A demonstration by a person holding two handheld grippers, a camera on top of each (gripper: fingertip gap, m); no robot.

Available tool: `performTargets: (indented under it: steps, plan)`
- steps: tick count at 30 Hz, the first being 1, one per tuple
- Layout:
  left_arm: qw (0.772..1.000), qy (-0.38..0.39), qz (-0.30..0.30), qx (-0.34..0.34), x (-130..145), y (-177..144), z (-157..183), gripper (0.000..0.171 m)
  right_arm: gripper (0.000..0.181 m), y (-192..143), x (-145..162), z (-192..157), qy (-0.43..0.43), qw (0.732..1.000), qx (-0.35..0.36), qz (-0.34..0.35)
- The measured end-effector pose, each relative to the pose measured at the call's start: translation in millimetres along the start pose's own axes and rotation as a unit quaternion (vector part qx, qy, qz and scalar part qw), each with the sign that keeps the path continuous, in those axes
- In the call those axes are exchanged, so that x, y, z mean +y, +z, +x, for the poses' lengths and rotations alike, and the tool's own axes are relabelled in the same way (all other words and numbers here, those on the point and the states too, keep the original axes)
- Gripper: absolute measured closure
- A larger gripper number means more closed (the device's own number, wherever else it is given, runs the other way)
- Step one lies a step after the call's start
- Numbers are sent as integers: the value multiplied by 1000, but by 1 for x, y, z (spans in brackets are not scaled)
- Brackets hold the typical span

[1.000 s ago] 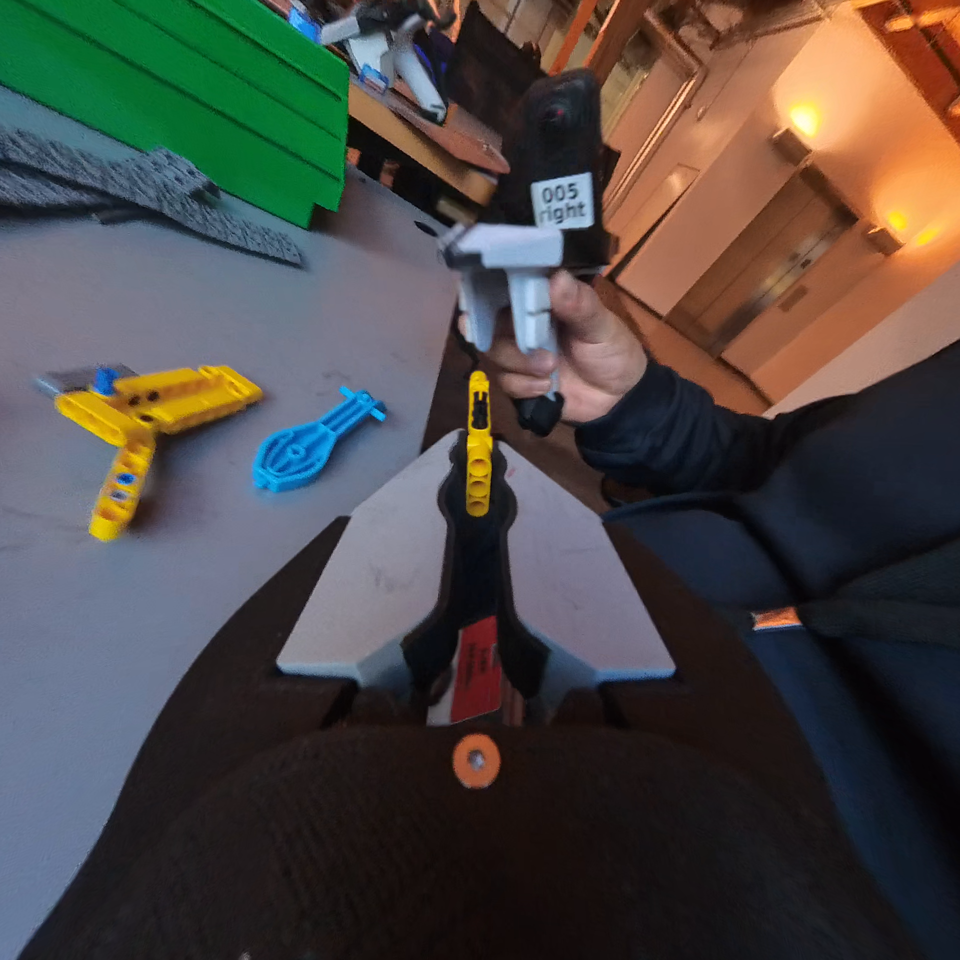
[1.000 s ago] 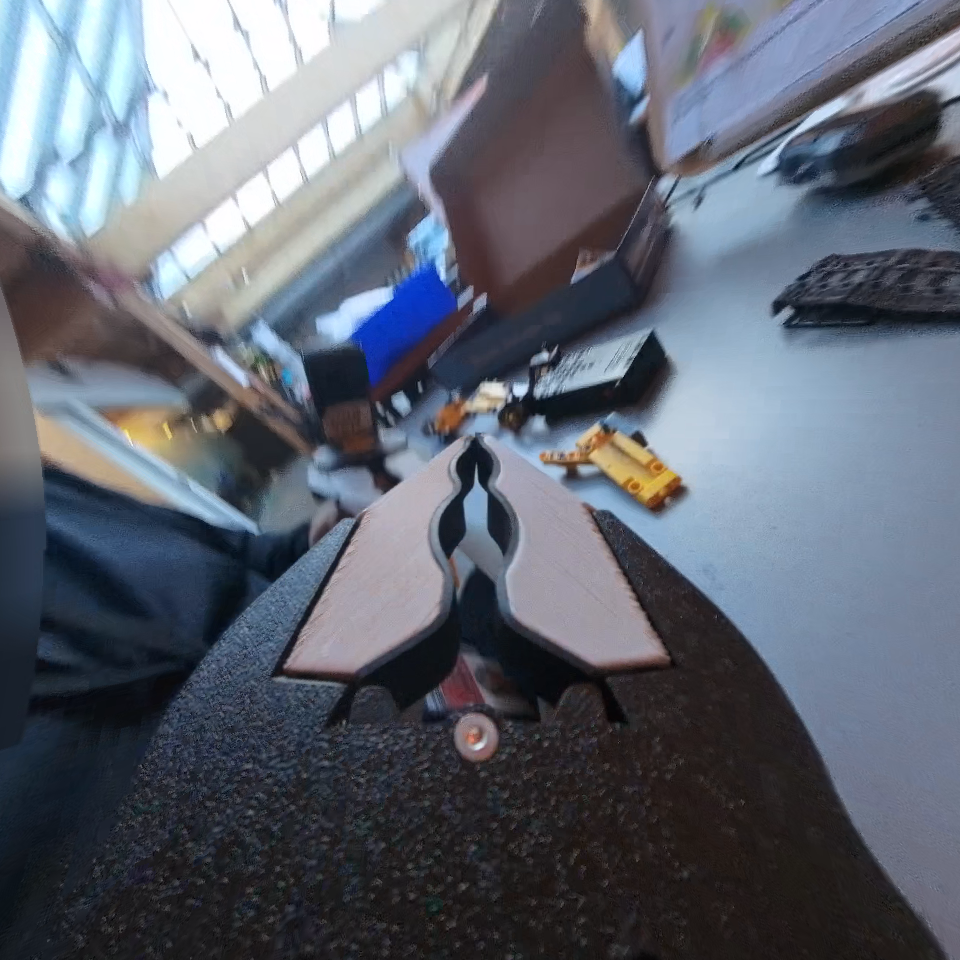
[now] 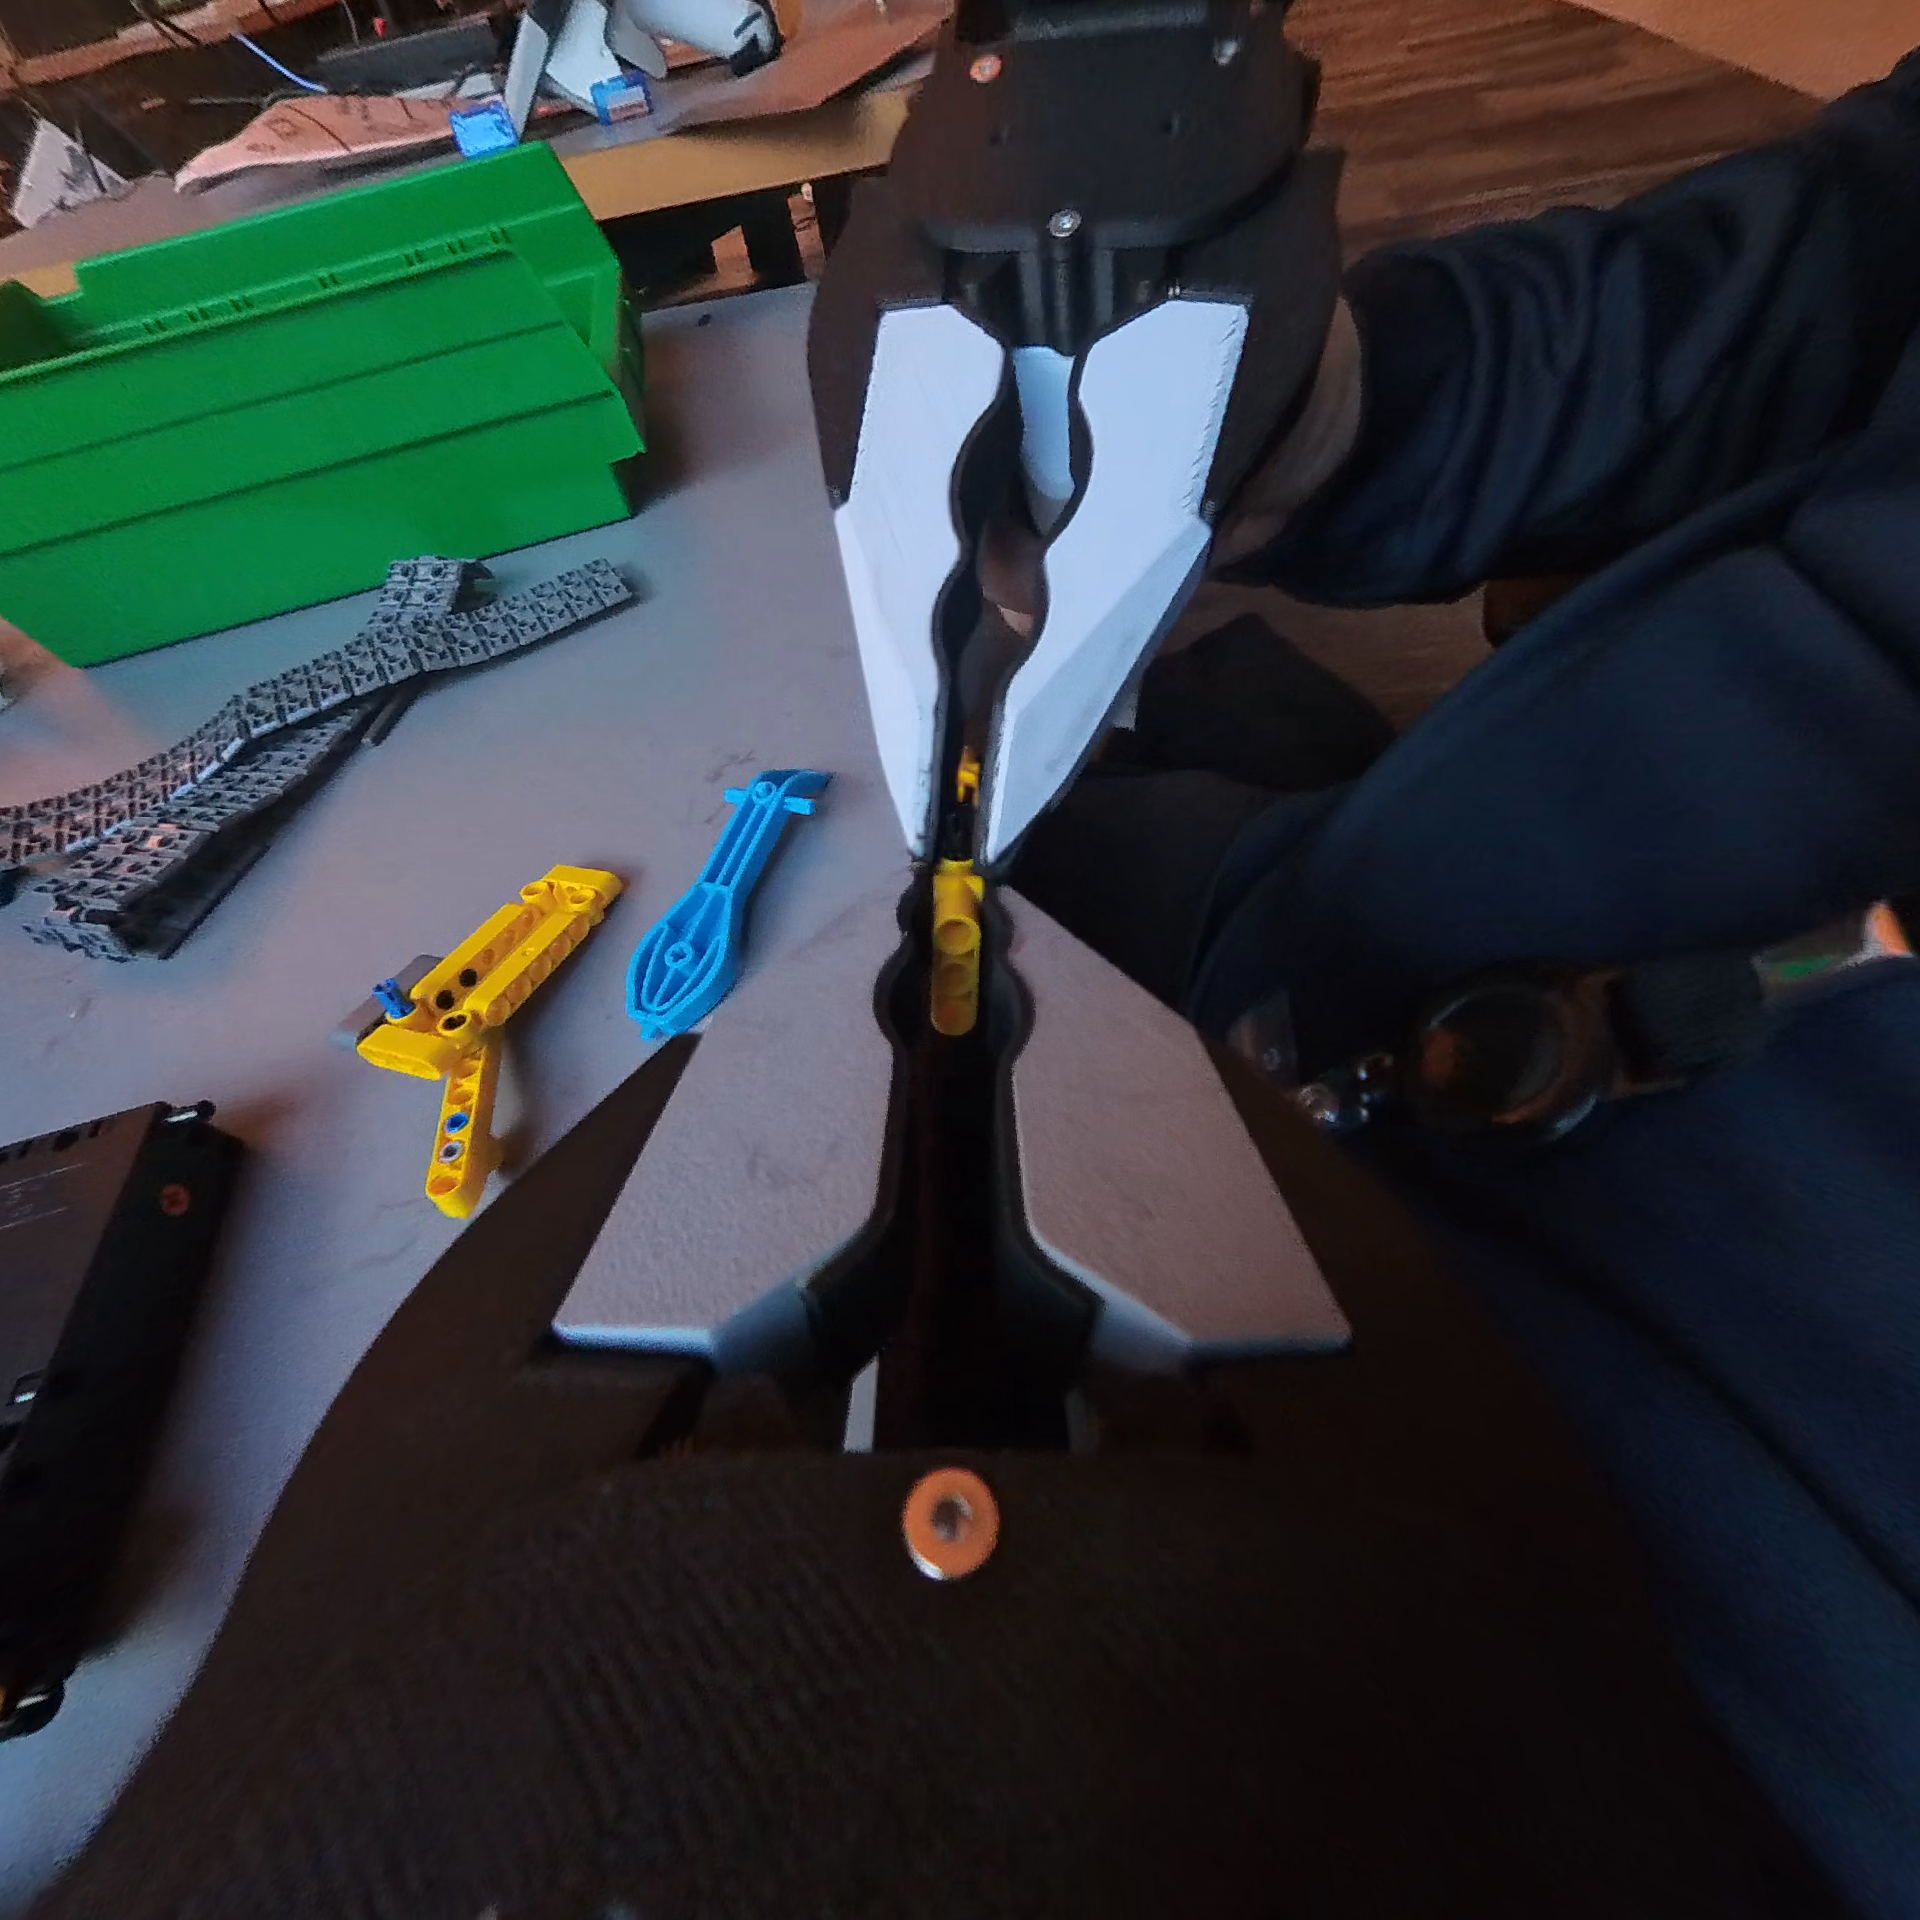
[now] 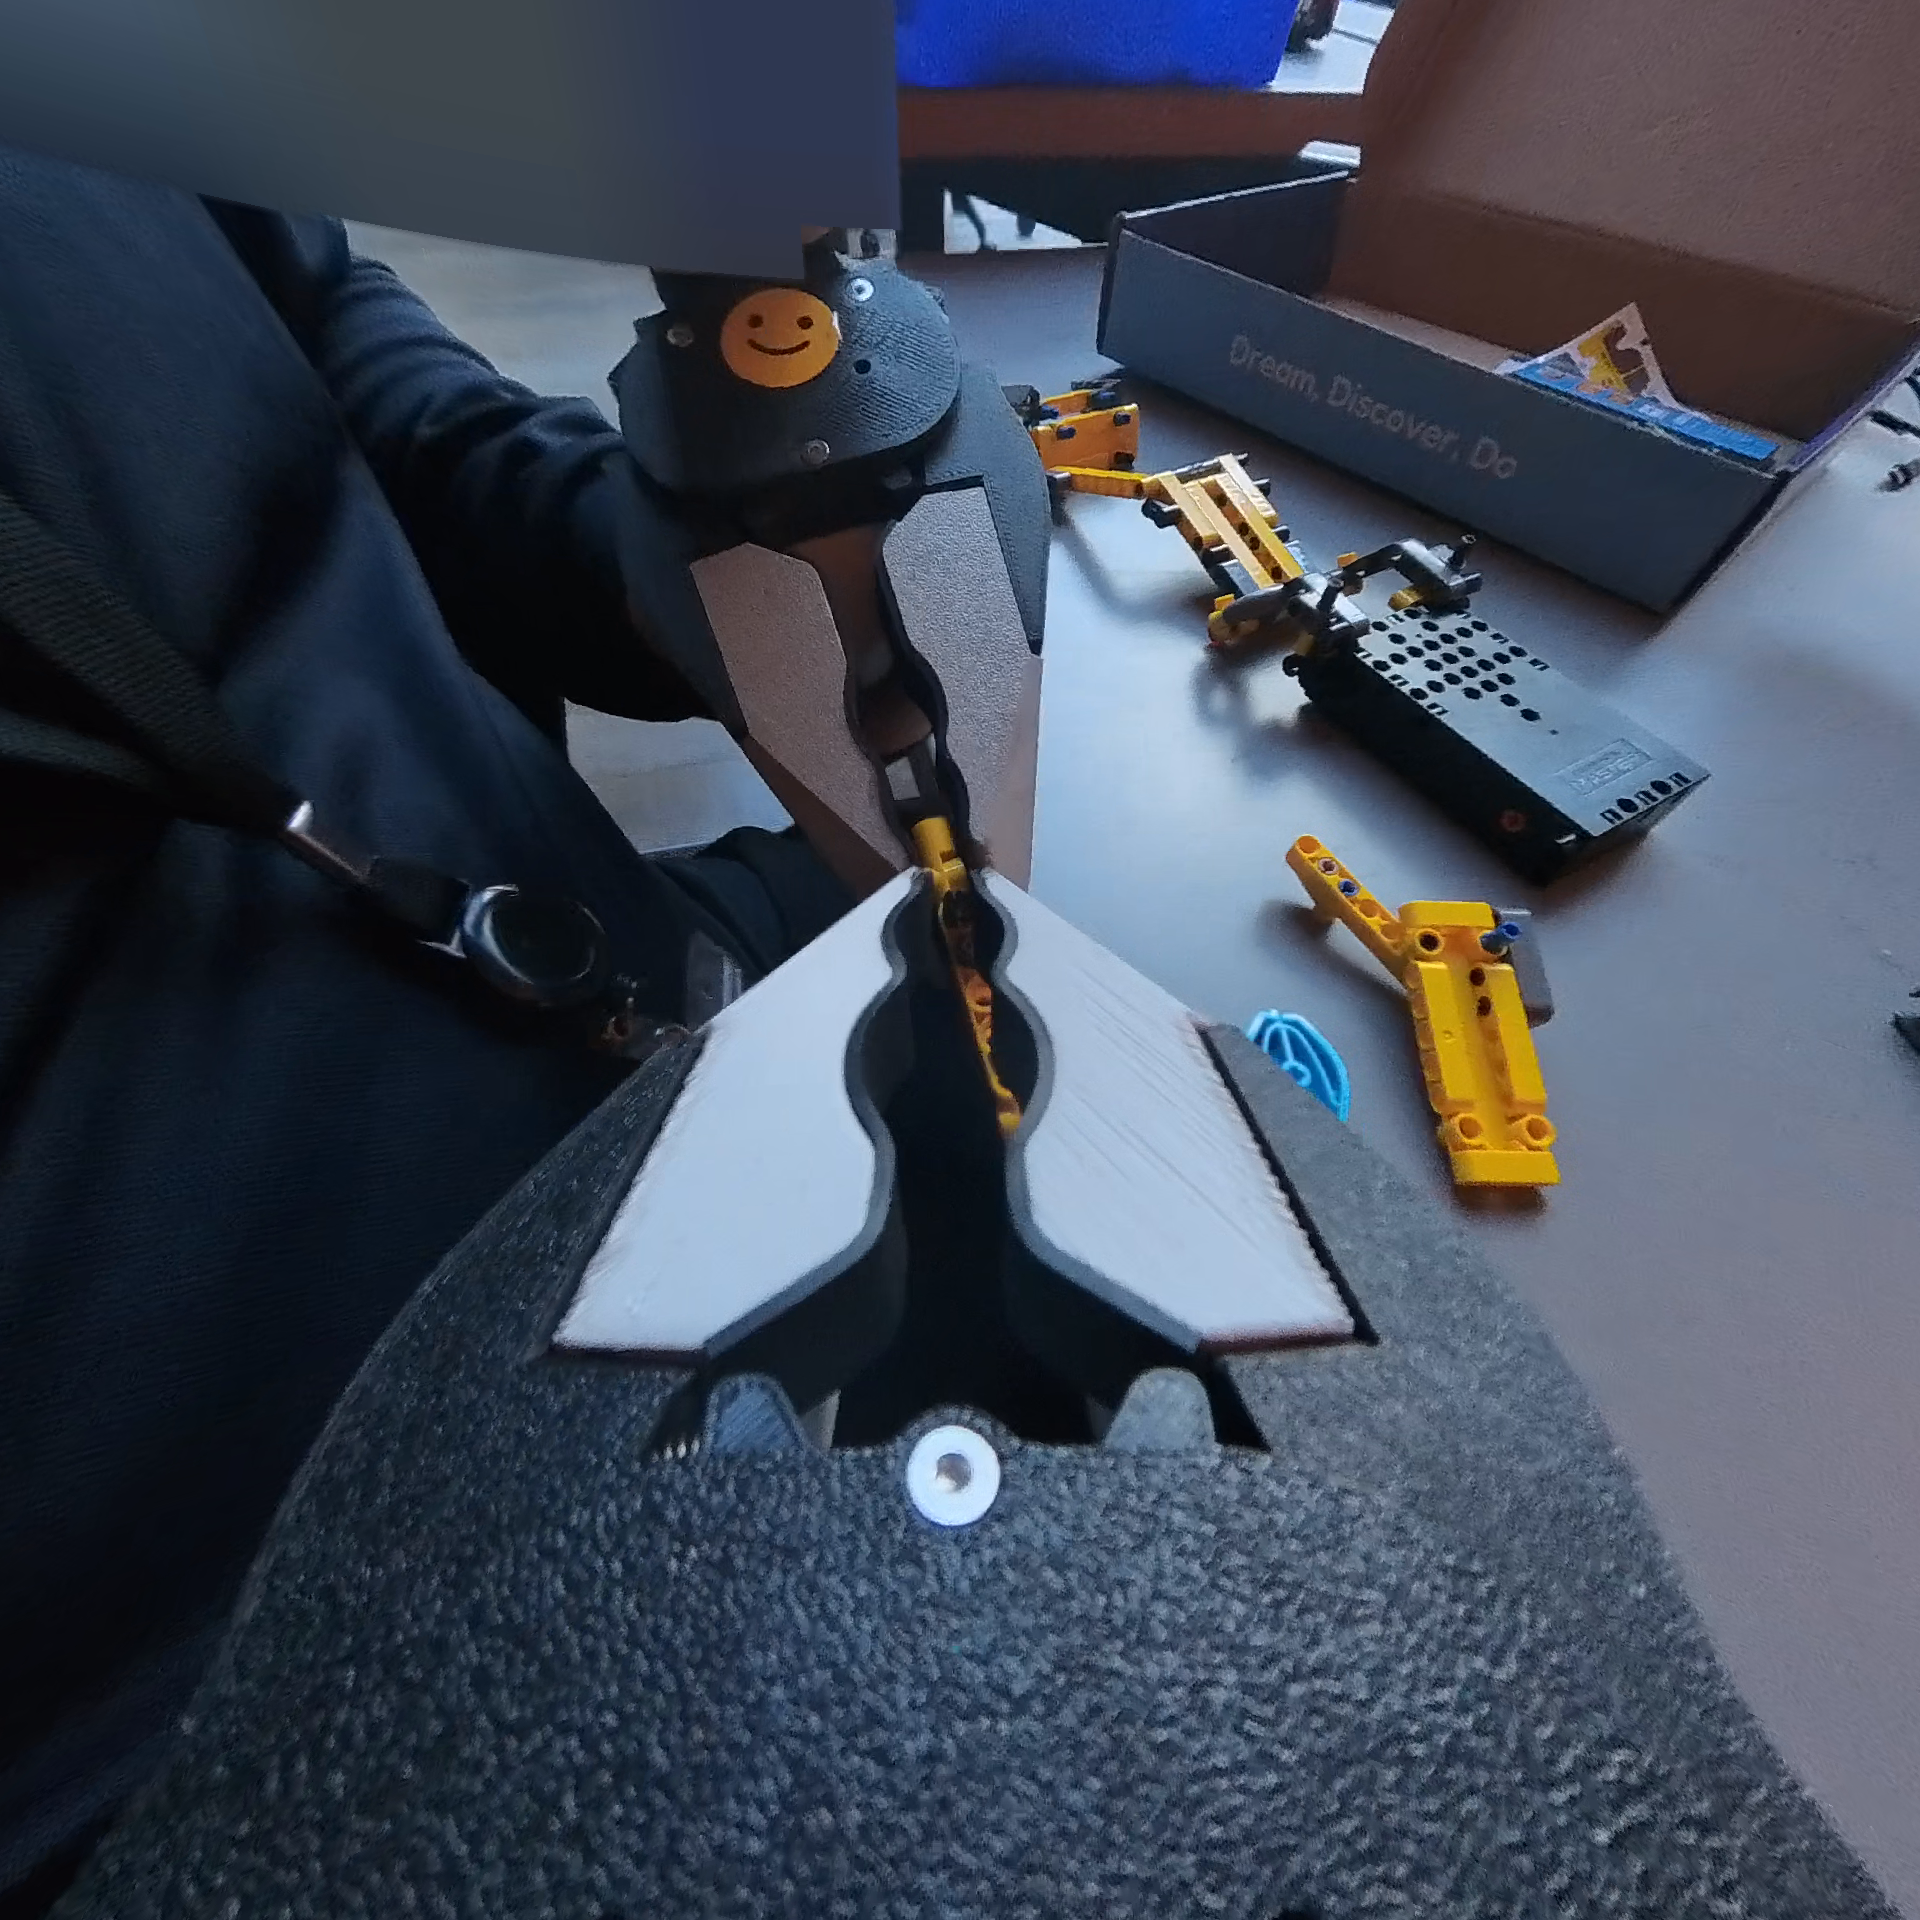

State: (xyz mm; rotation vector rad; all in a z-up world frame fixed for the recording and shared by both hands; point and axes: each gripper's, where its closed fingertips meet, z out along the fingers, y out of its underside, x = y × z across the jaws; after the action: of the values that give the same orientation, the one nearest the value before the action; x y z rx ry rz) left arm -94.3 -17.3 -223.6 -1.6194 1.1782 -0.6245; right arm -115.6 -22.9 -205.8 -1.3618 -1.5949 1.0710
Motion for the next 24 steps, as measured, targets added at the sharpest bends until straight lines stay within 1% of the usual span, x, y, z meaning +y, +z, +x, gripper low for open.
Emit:
performTargets:
  steps: [4,8,11,15,19,24]
  plan:
    - [1000,15,-13,-16,4,4,-2,165,181,-1,4,2,-12,999,43,15]
    - [998,-34,6,-54,-1,4,-16,165,181,-3,-3,17,23,993,106,55]
    - [996,-57,21,-58,-6,4,-19,165,181,-5,-8,22,37,988,131,70]
    - [995,-69,25,-64,-7,5,-22,165,181,-7,-9,26,74,985,127,86]
    - [990,-124,44,-41,-8,6,-23,165,181,-7,-9,30,105,981,125,107]
    - [989,-131,61,-34,-14,3,-24,165,181,-9,-15,31,145,974,102,142]
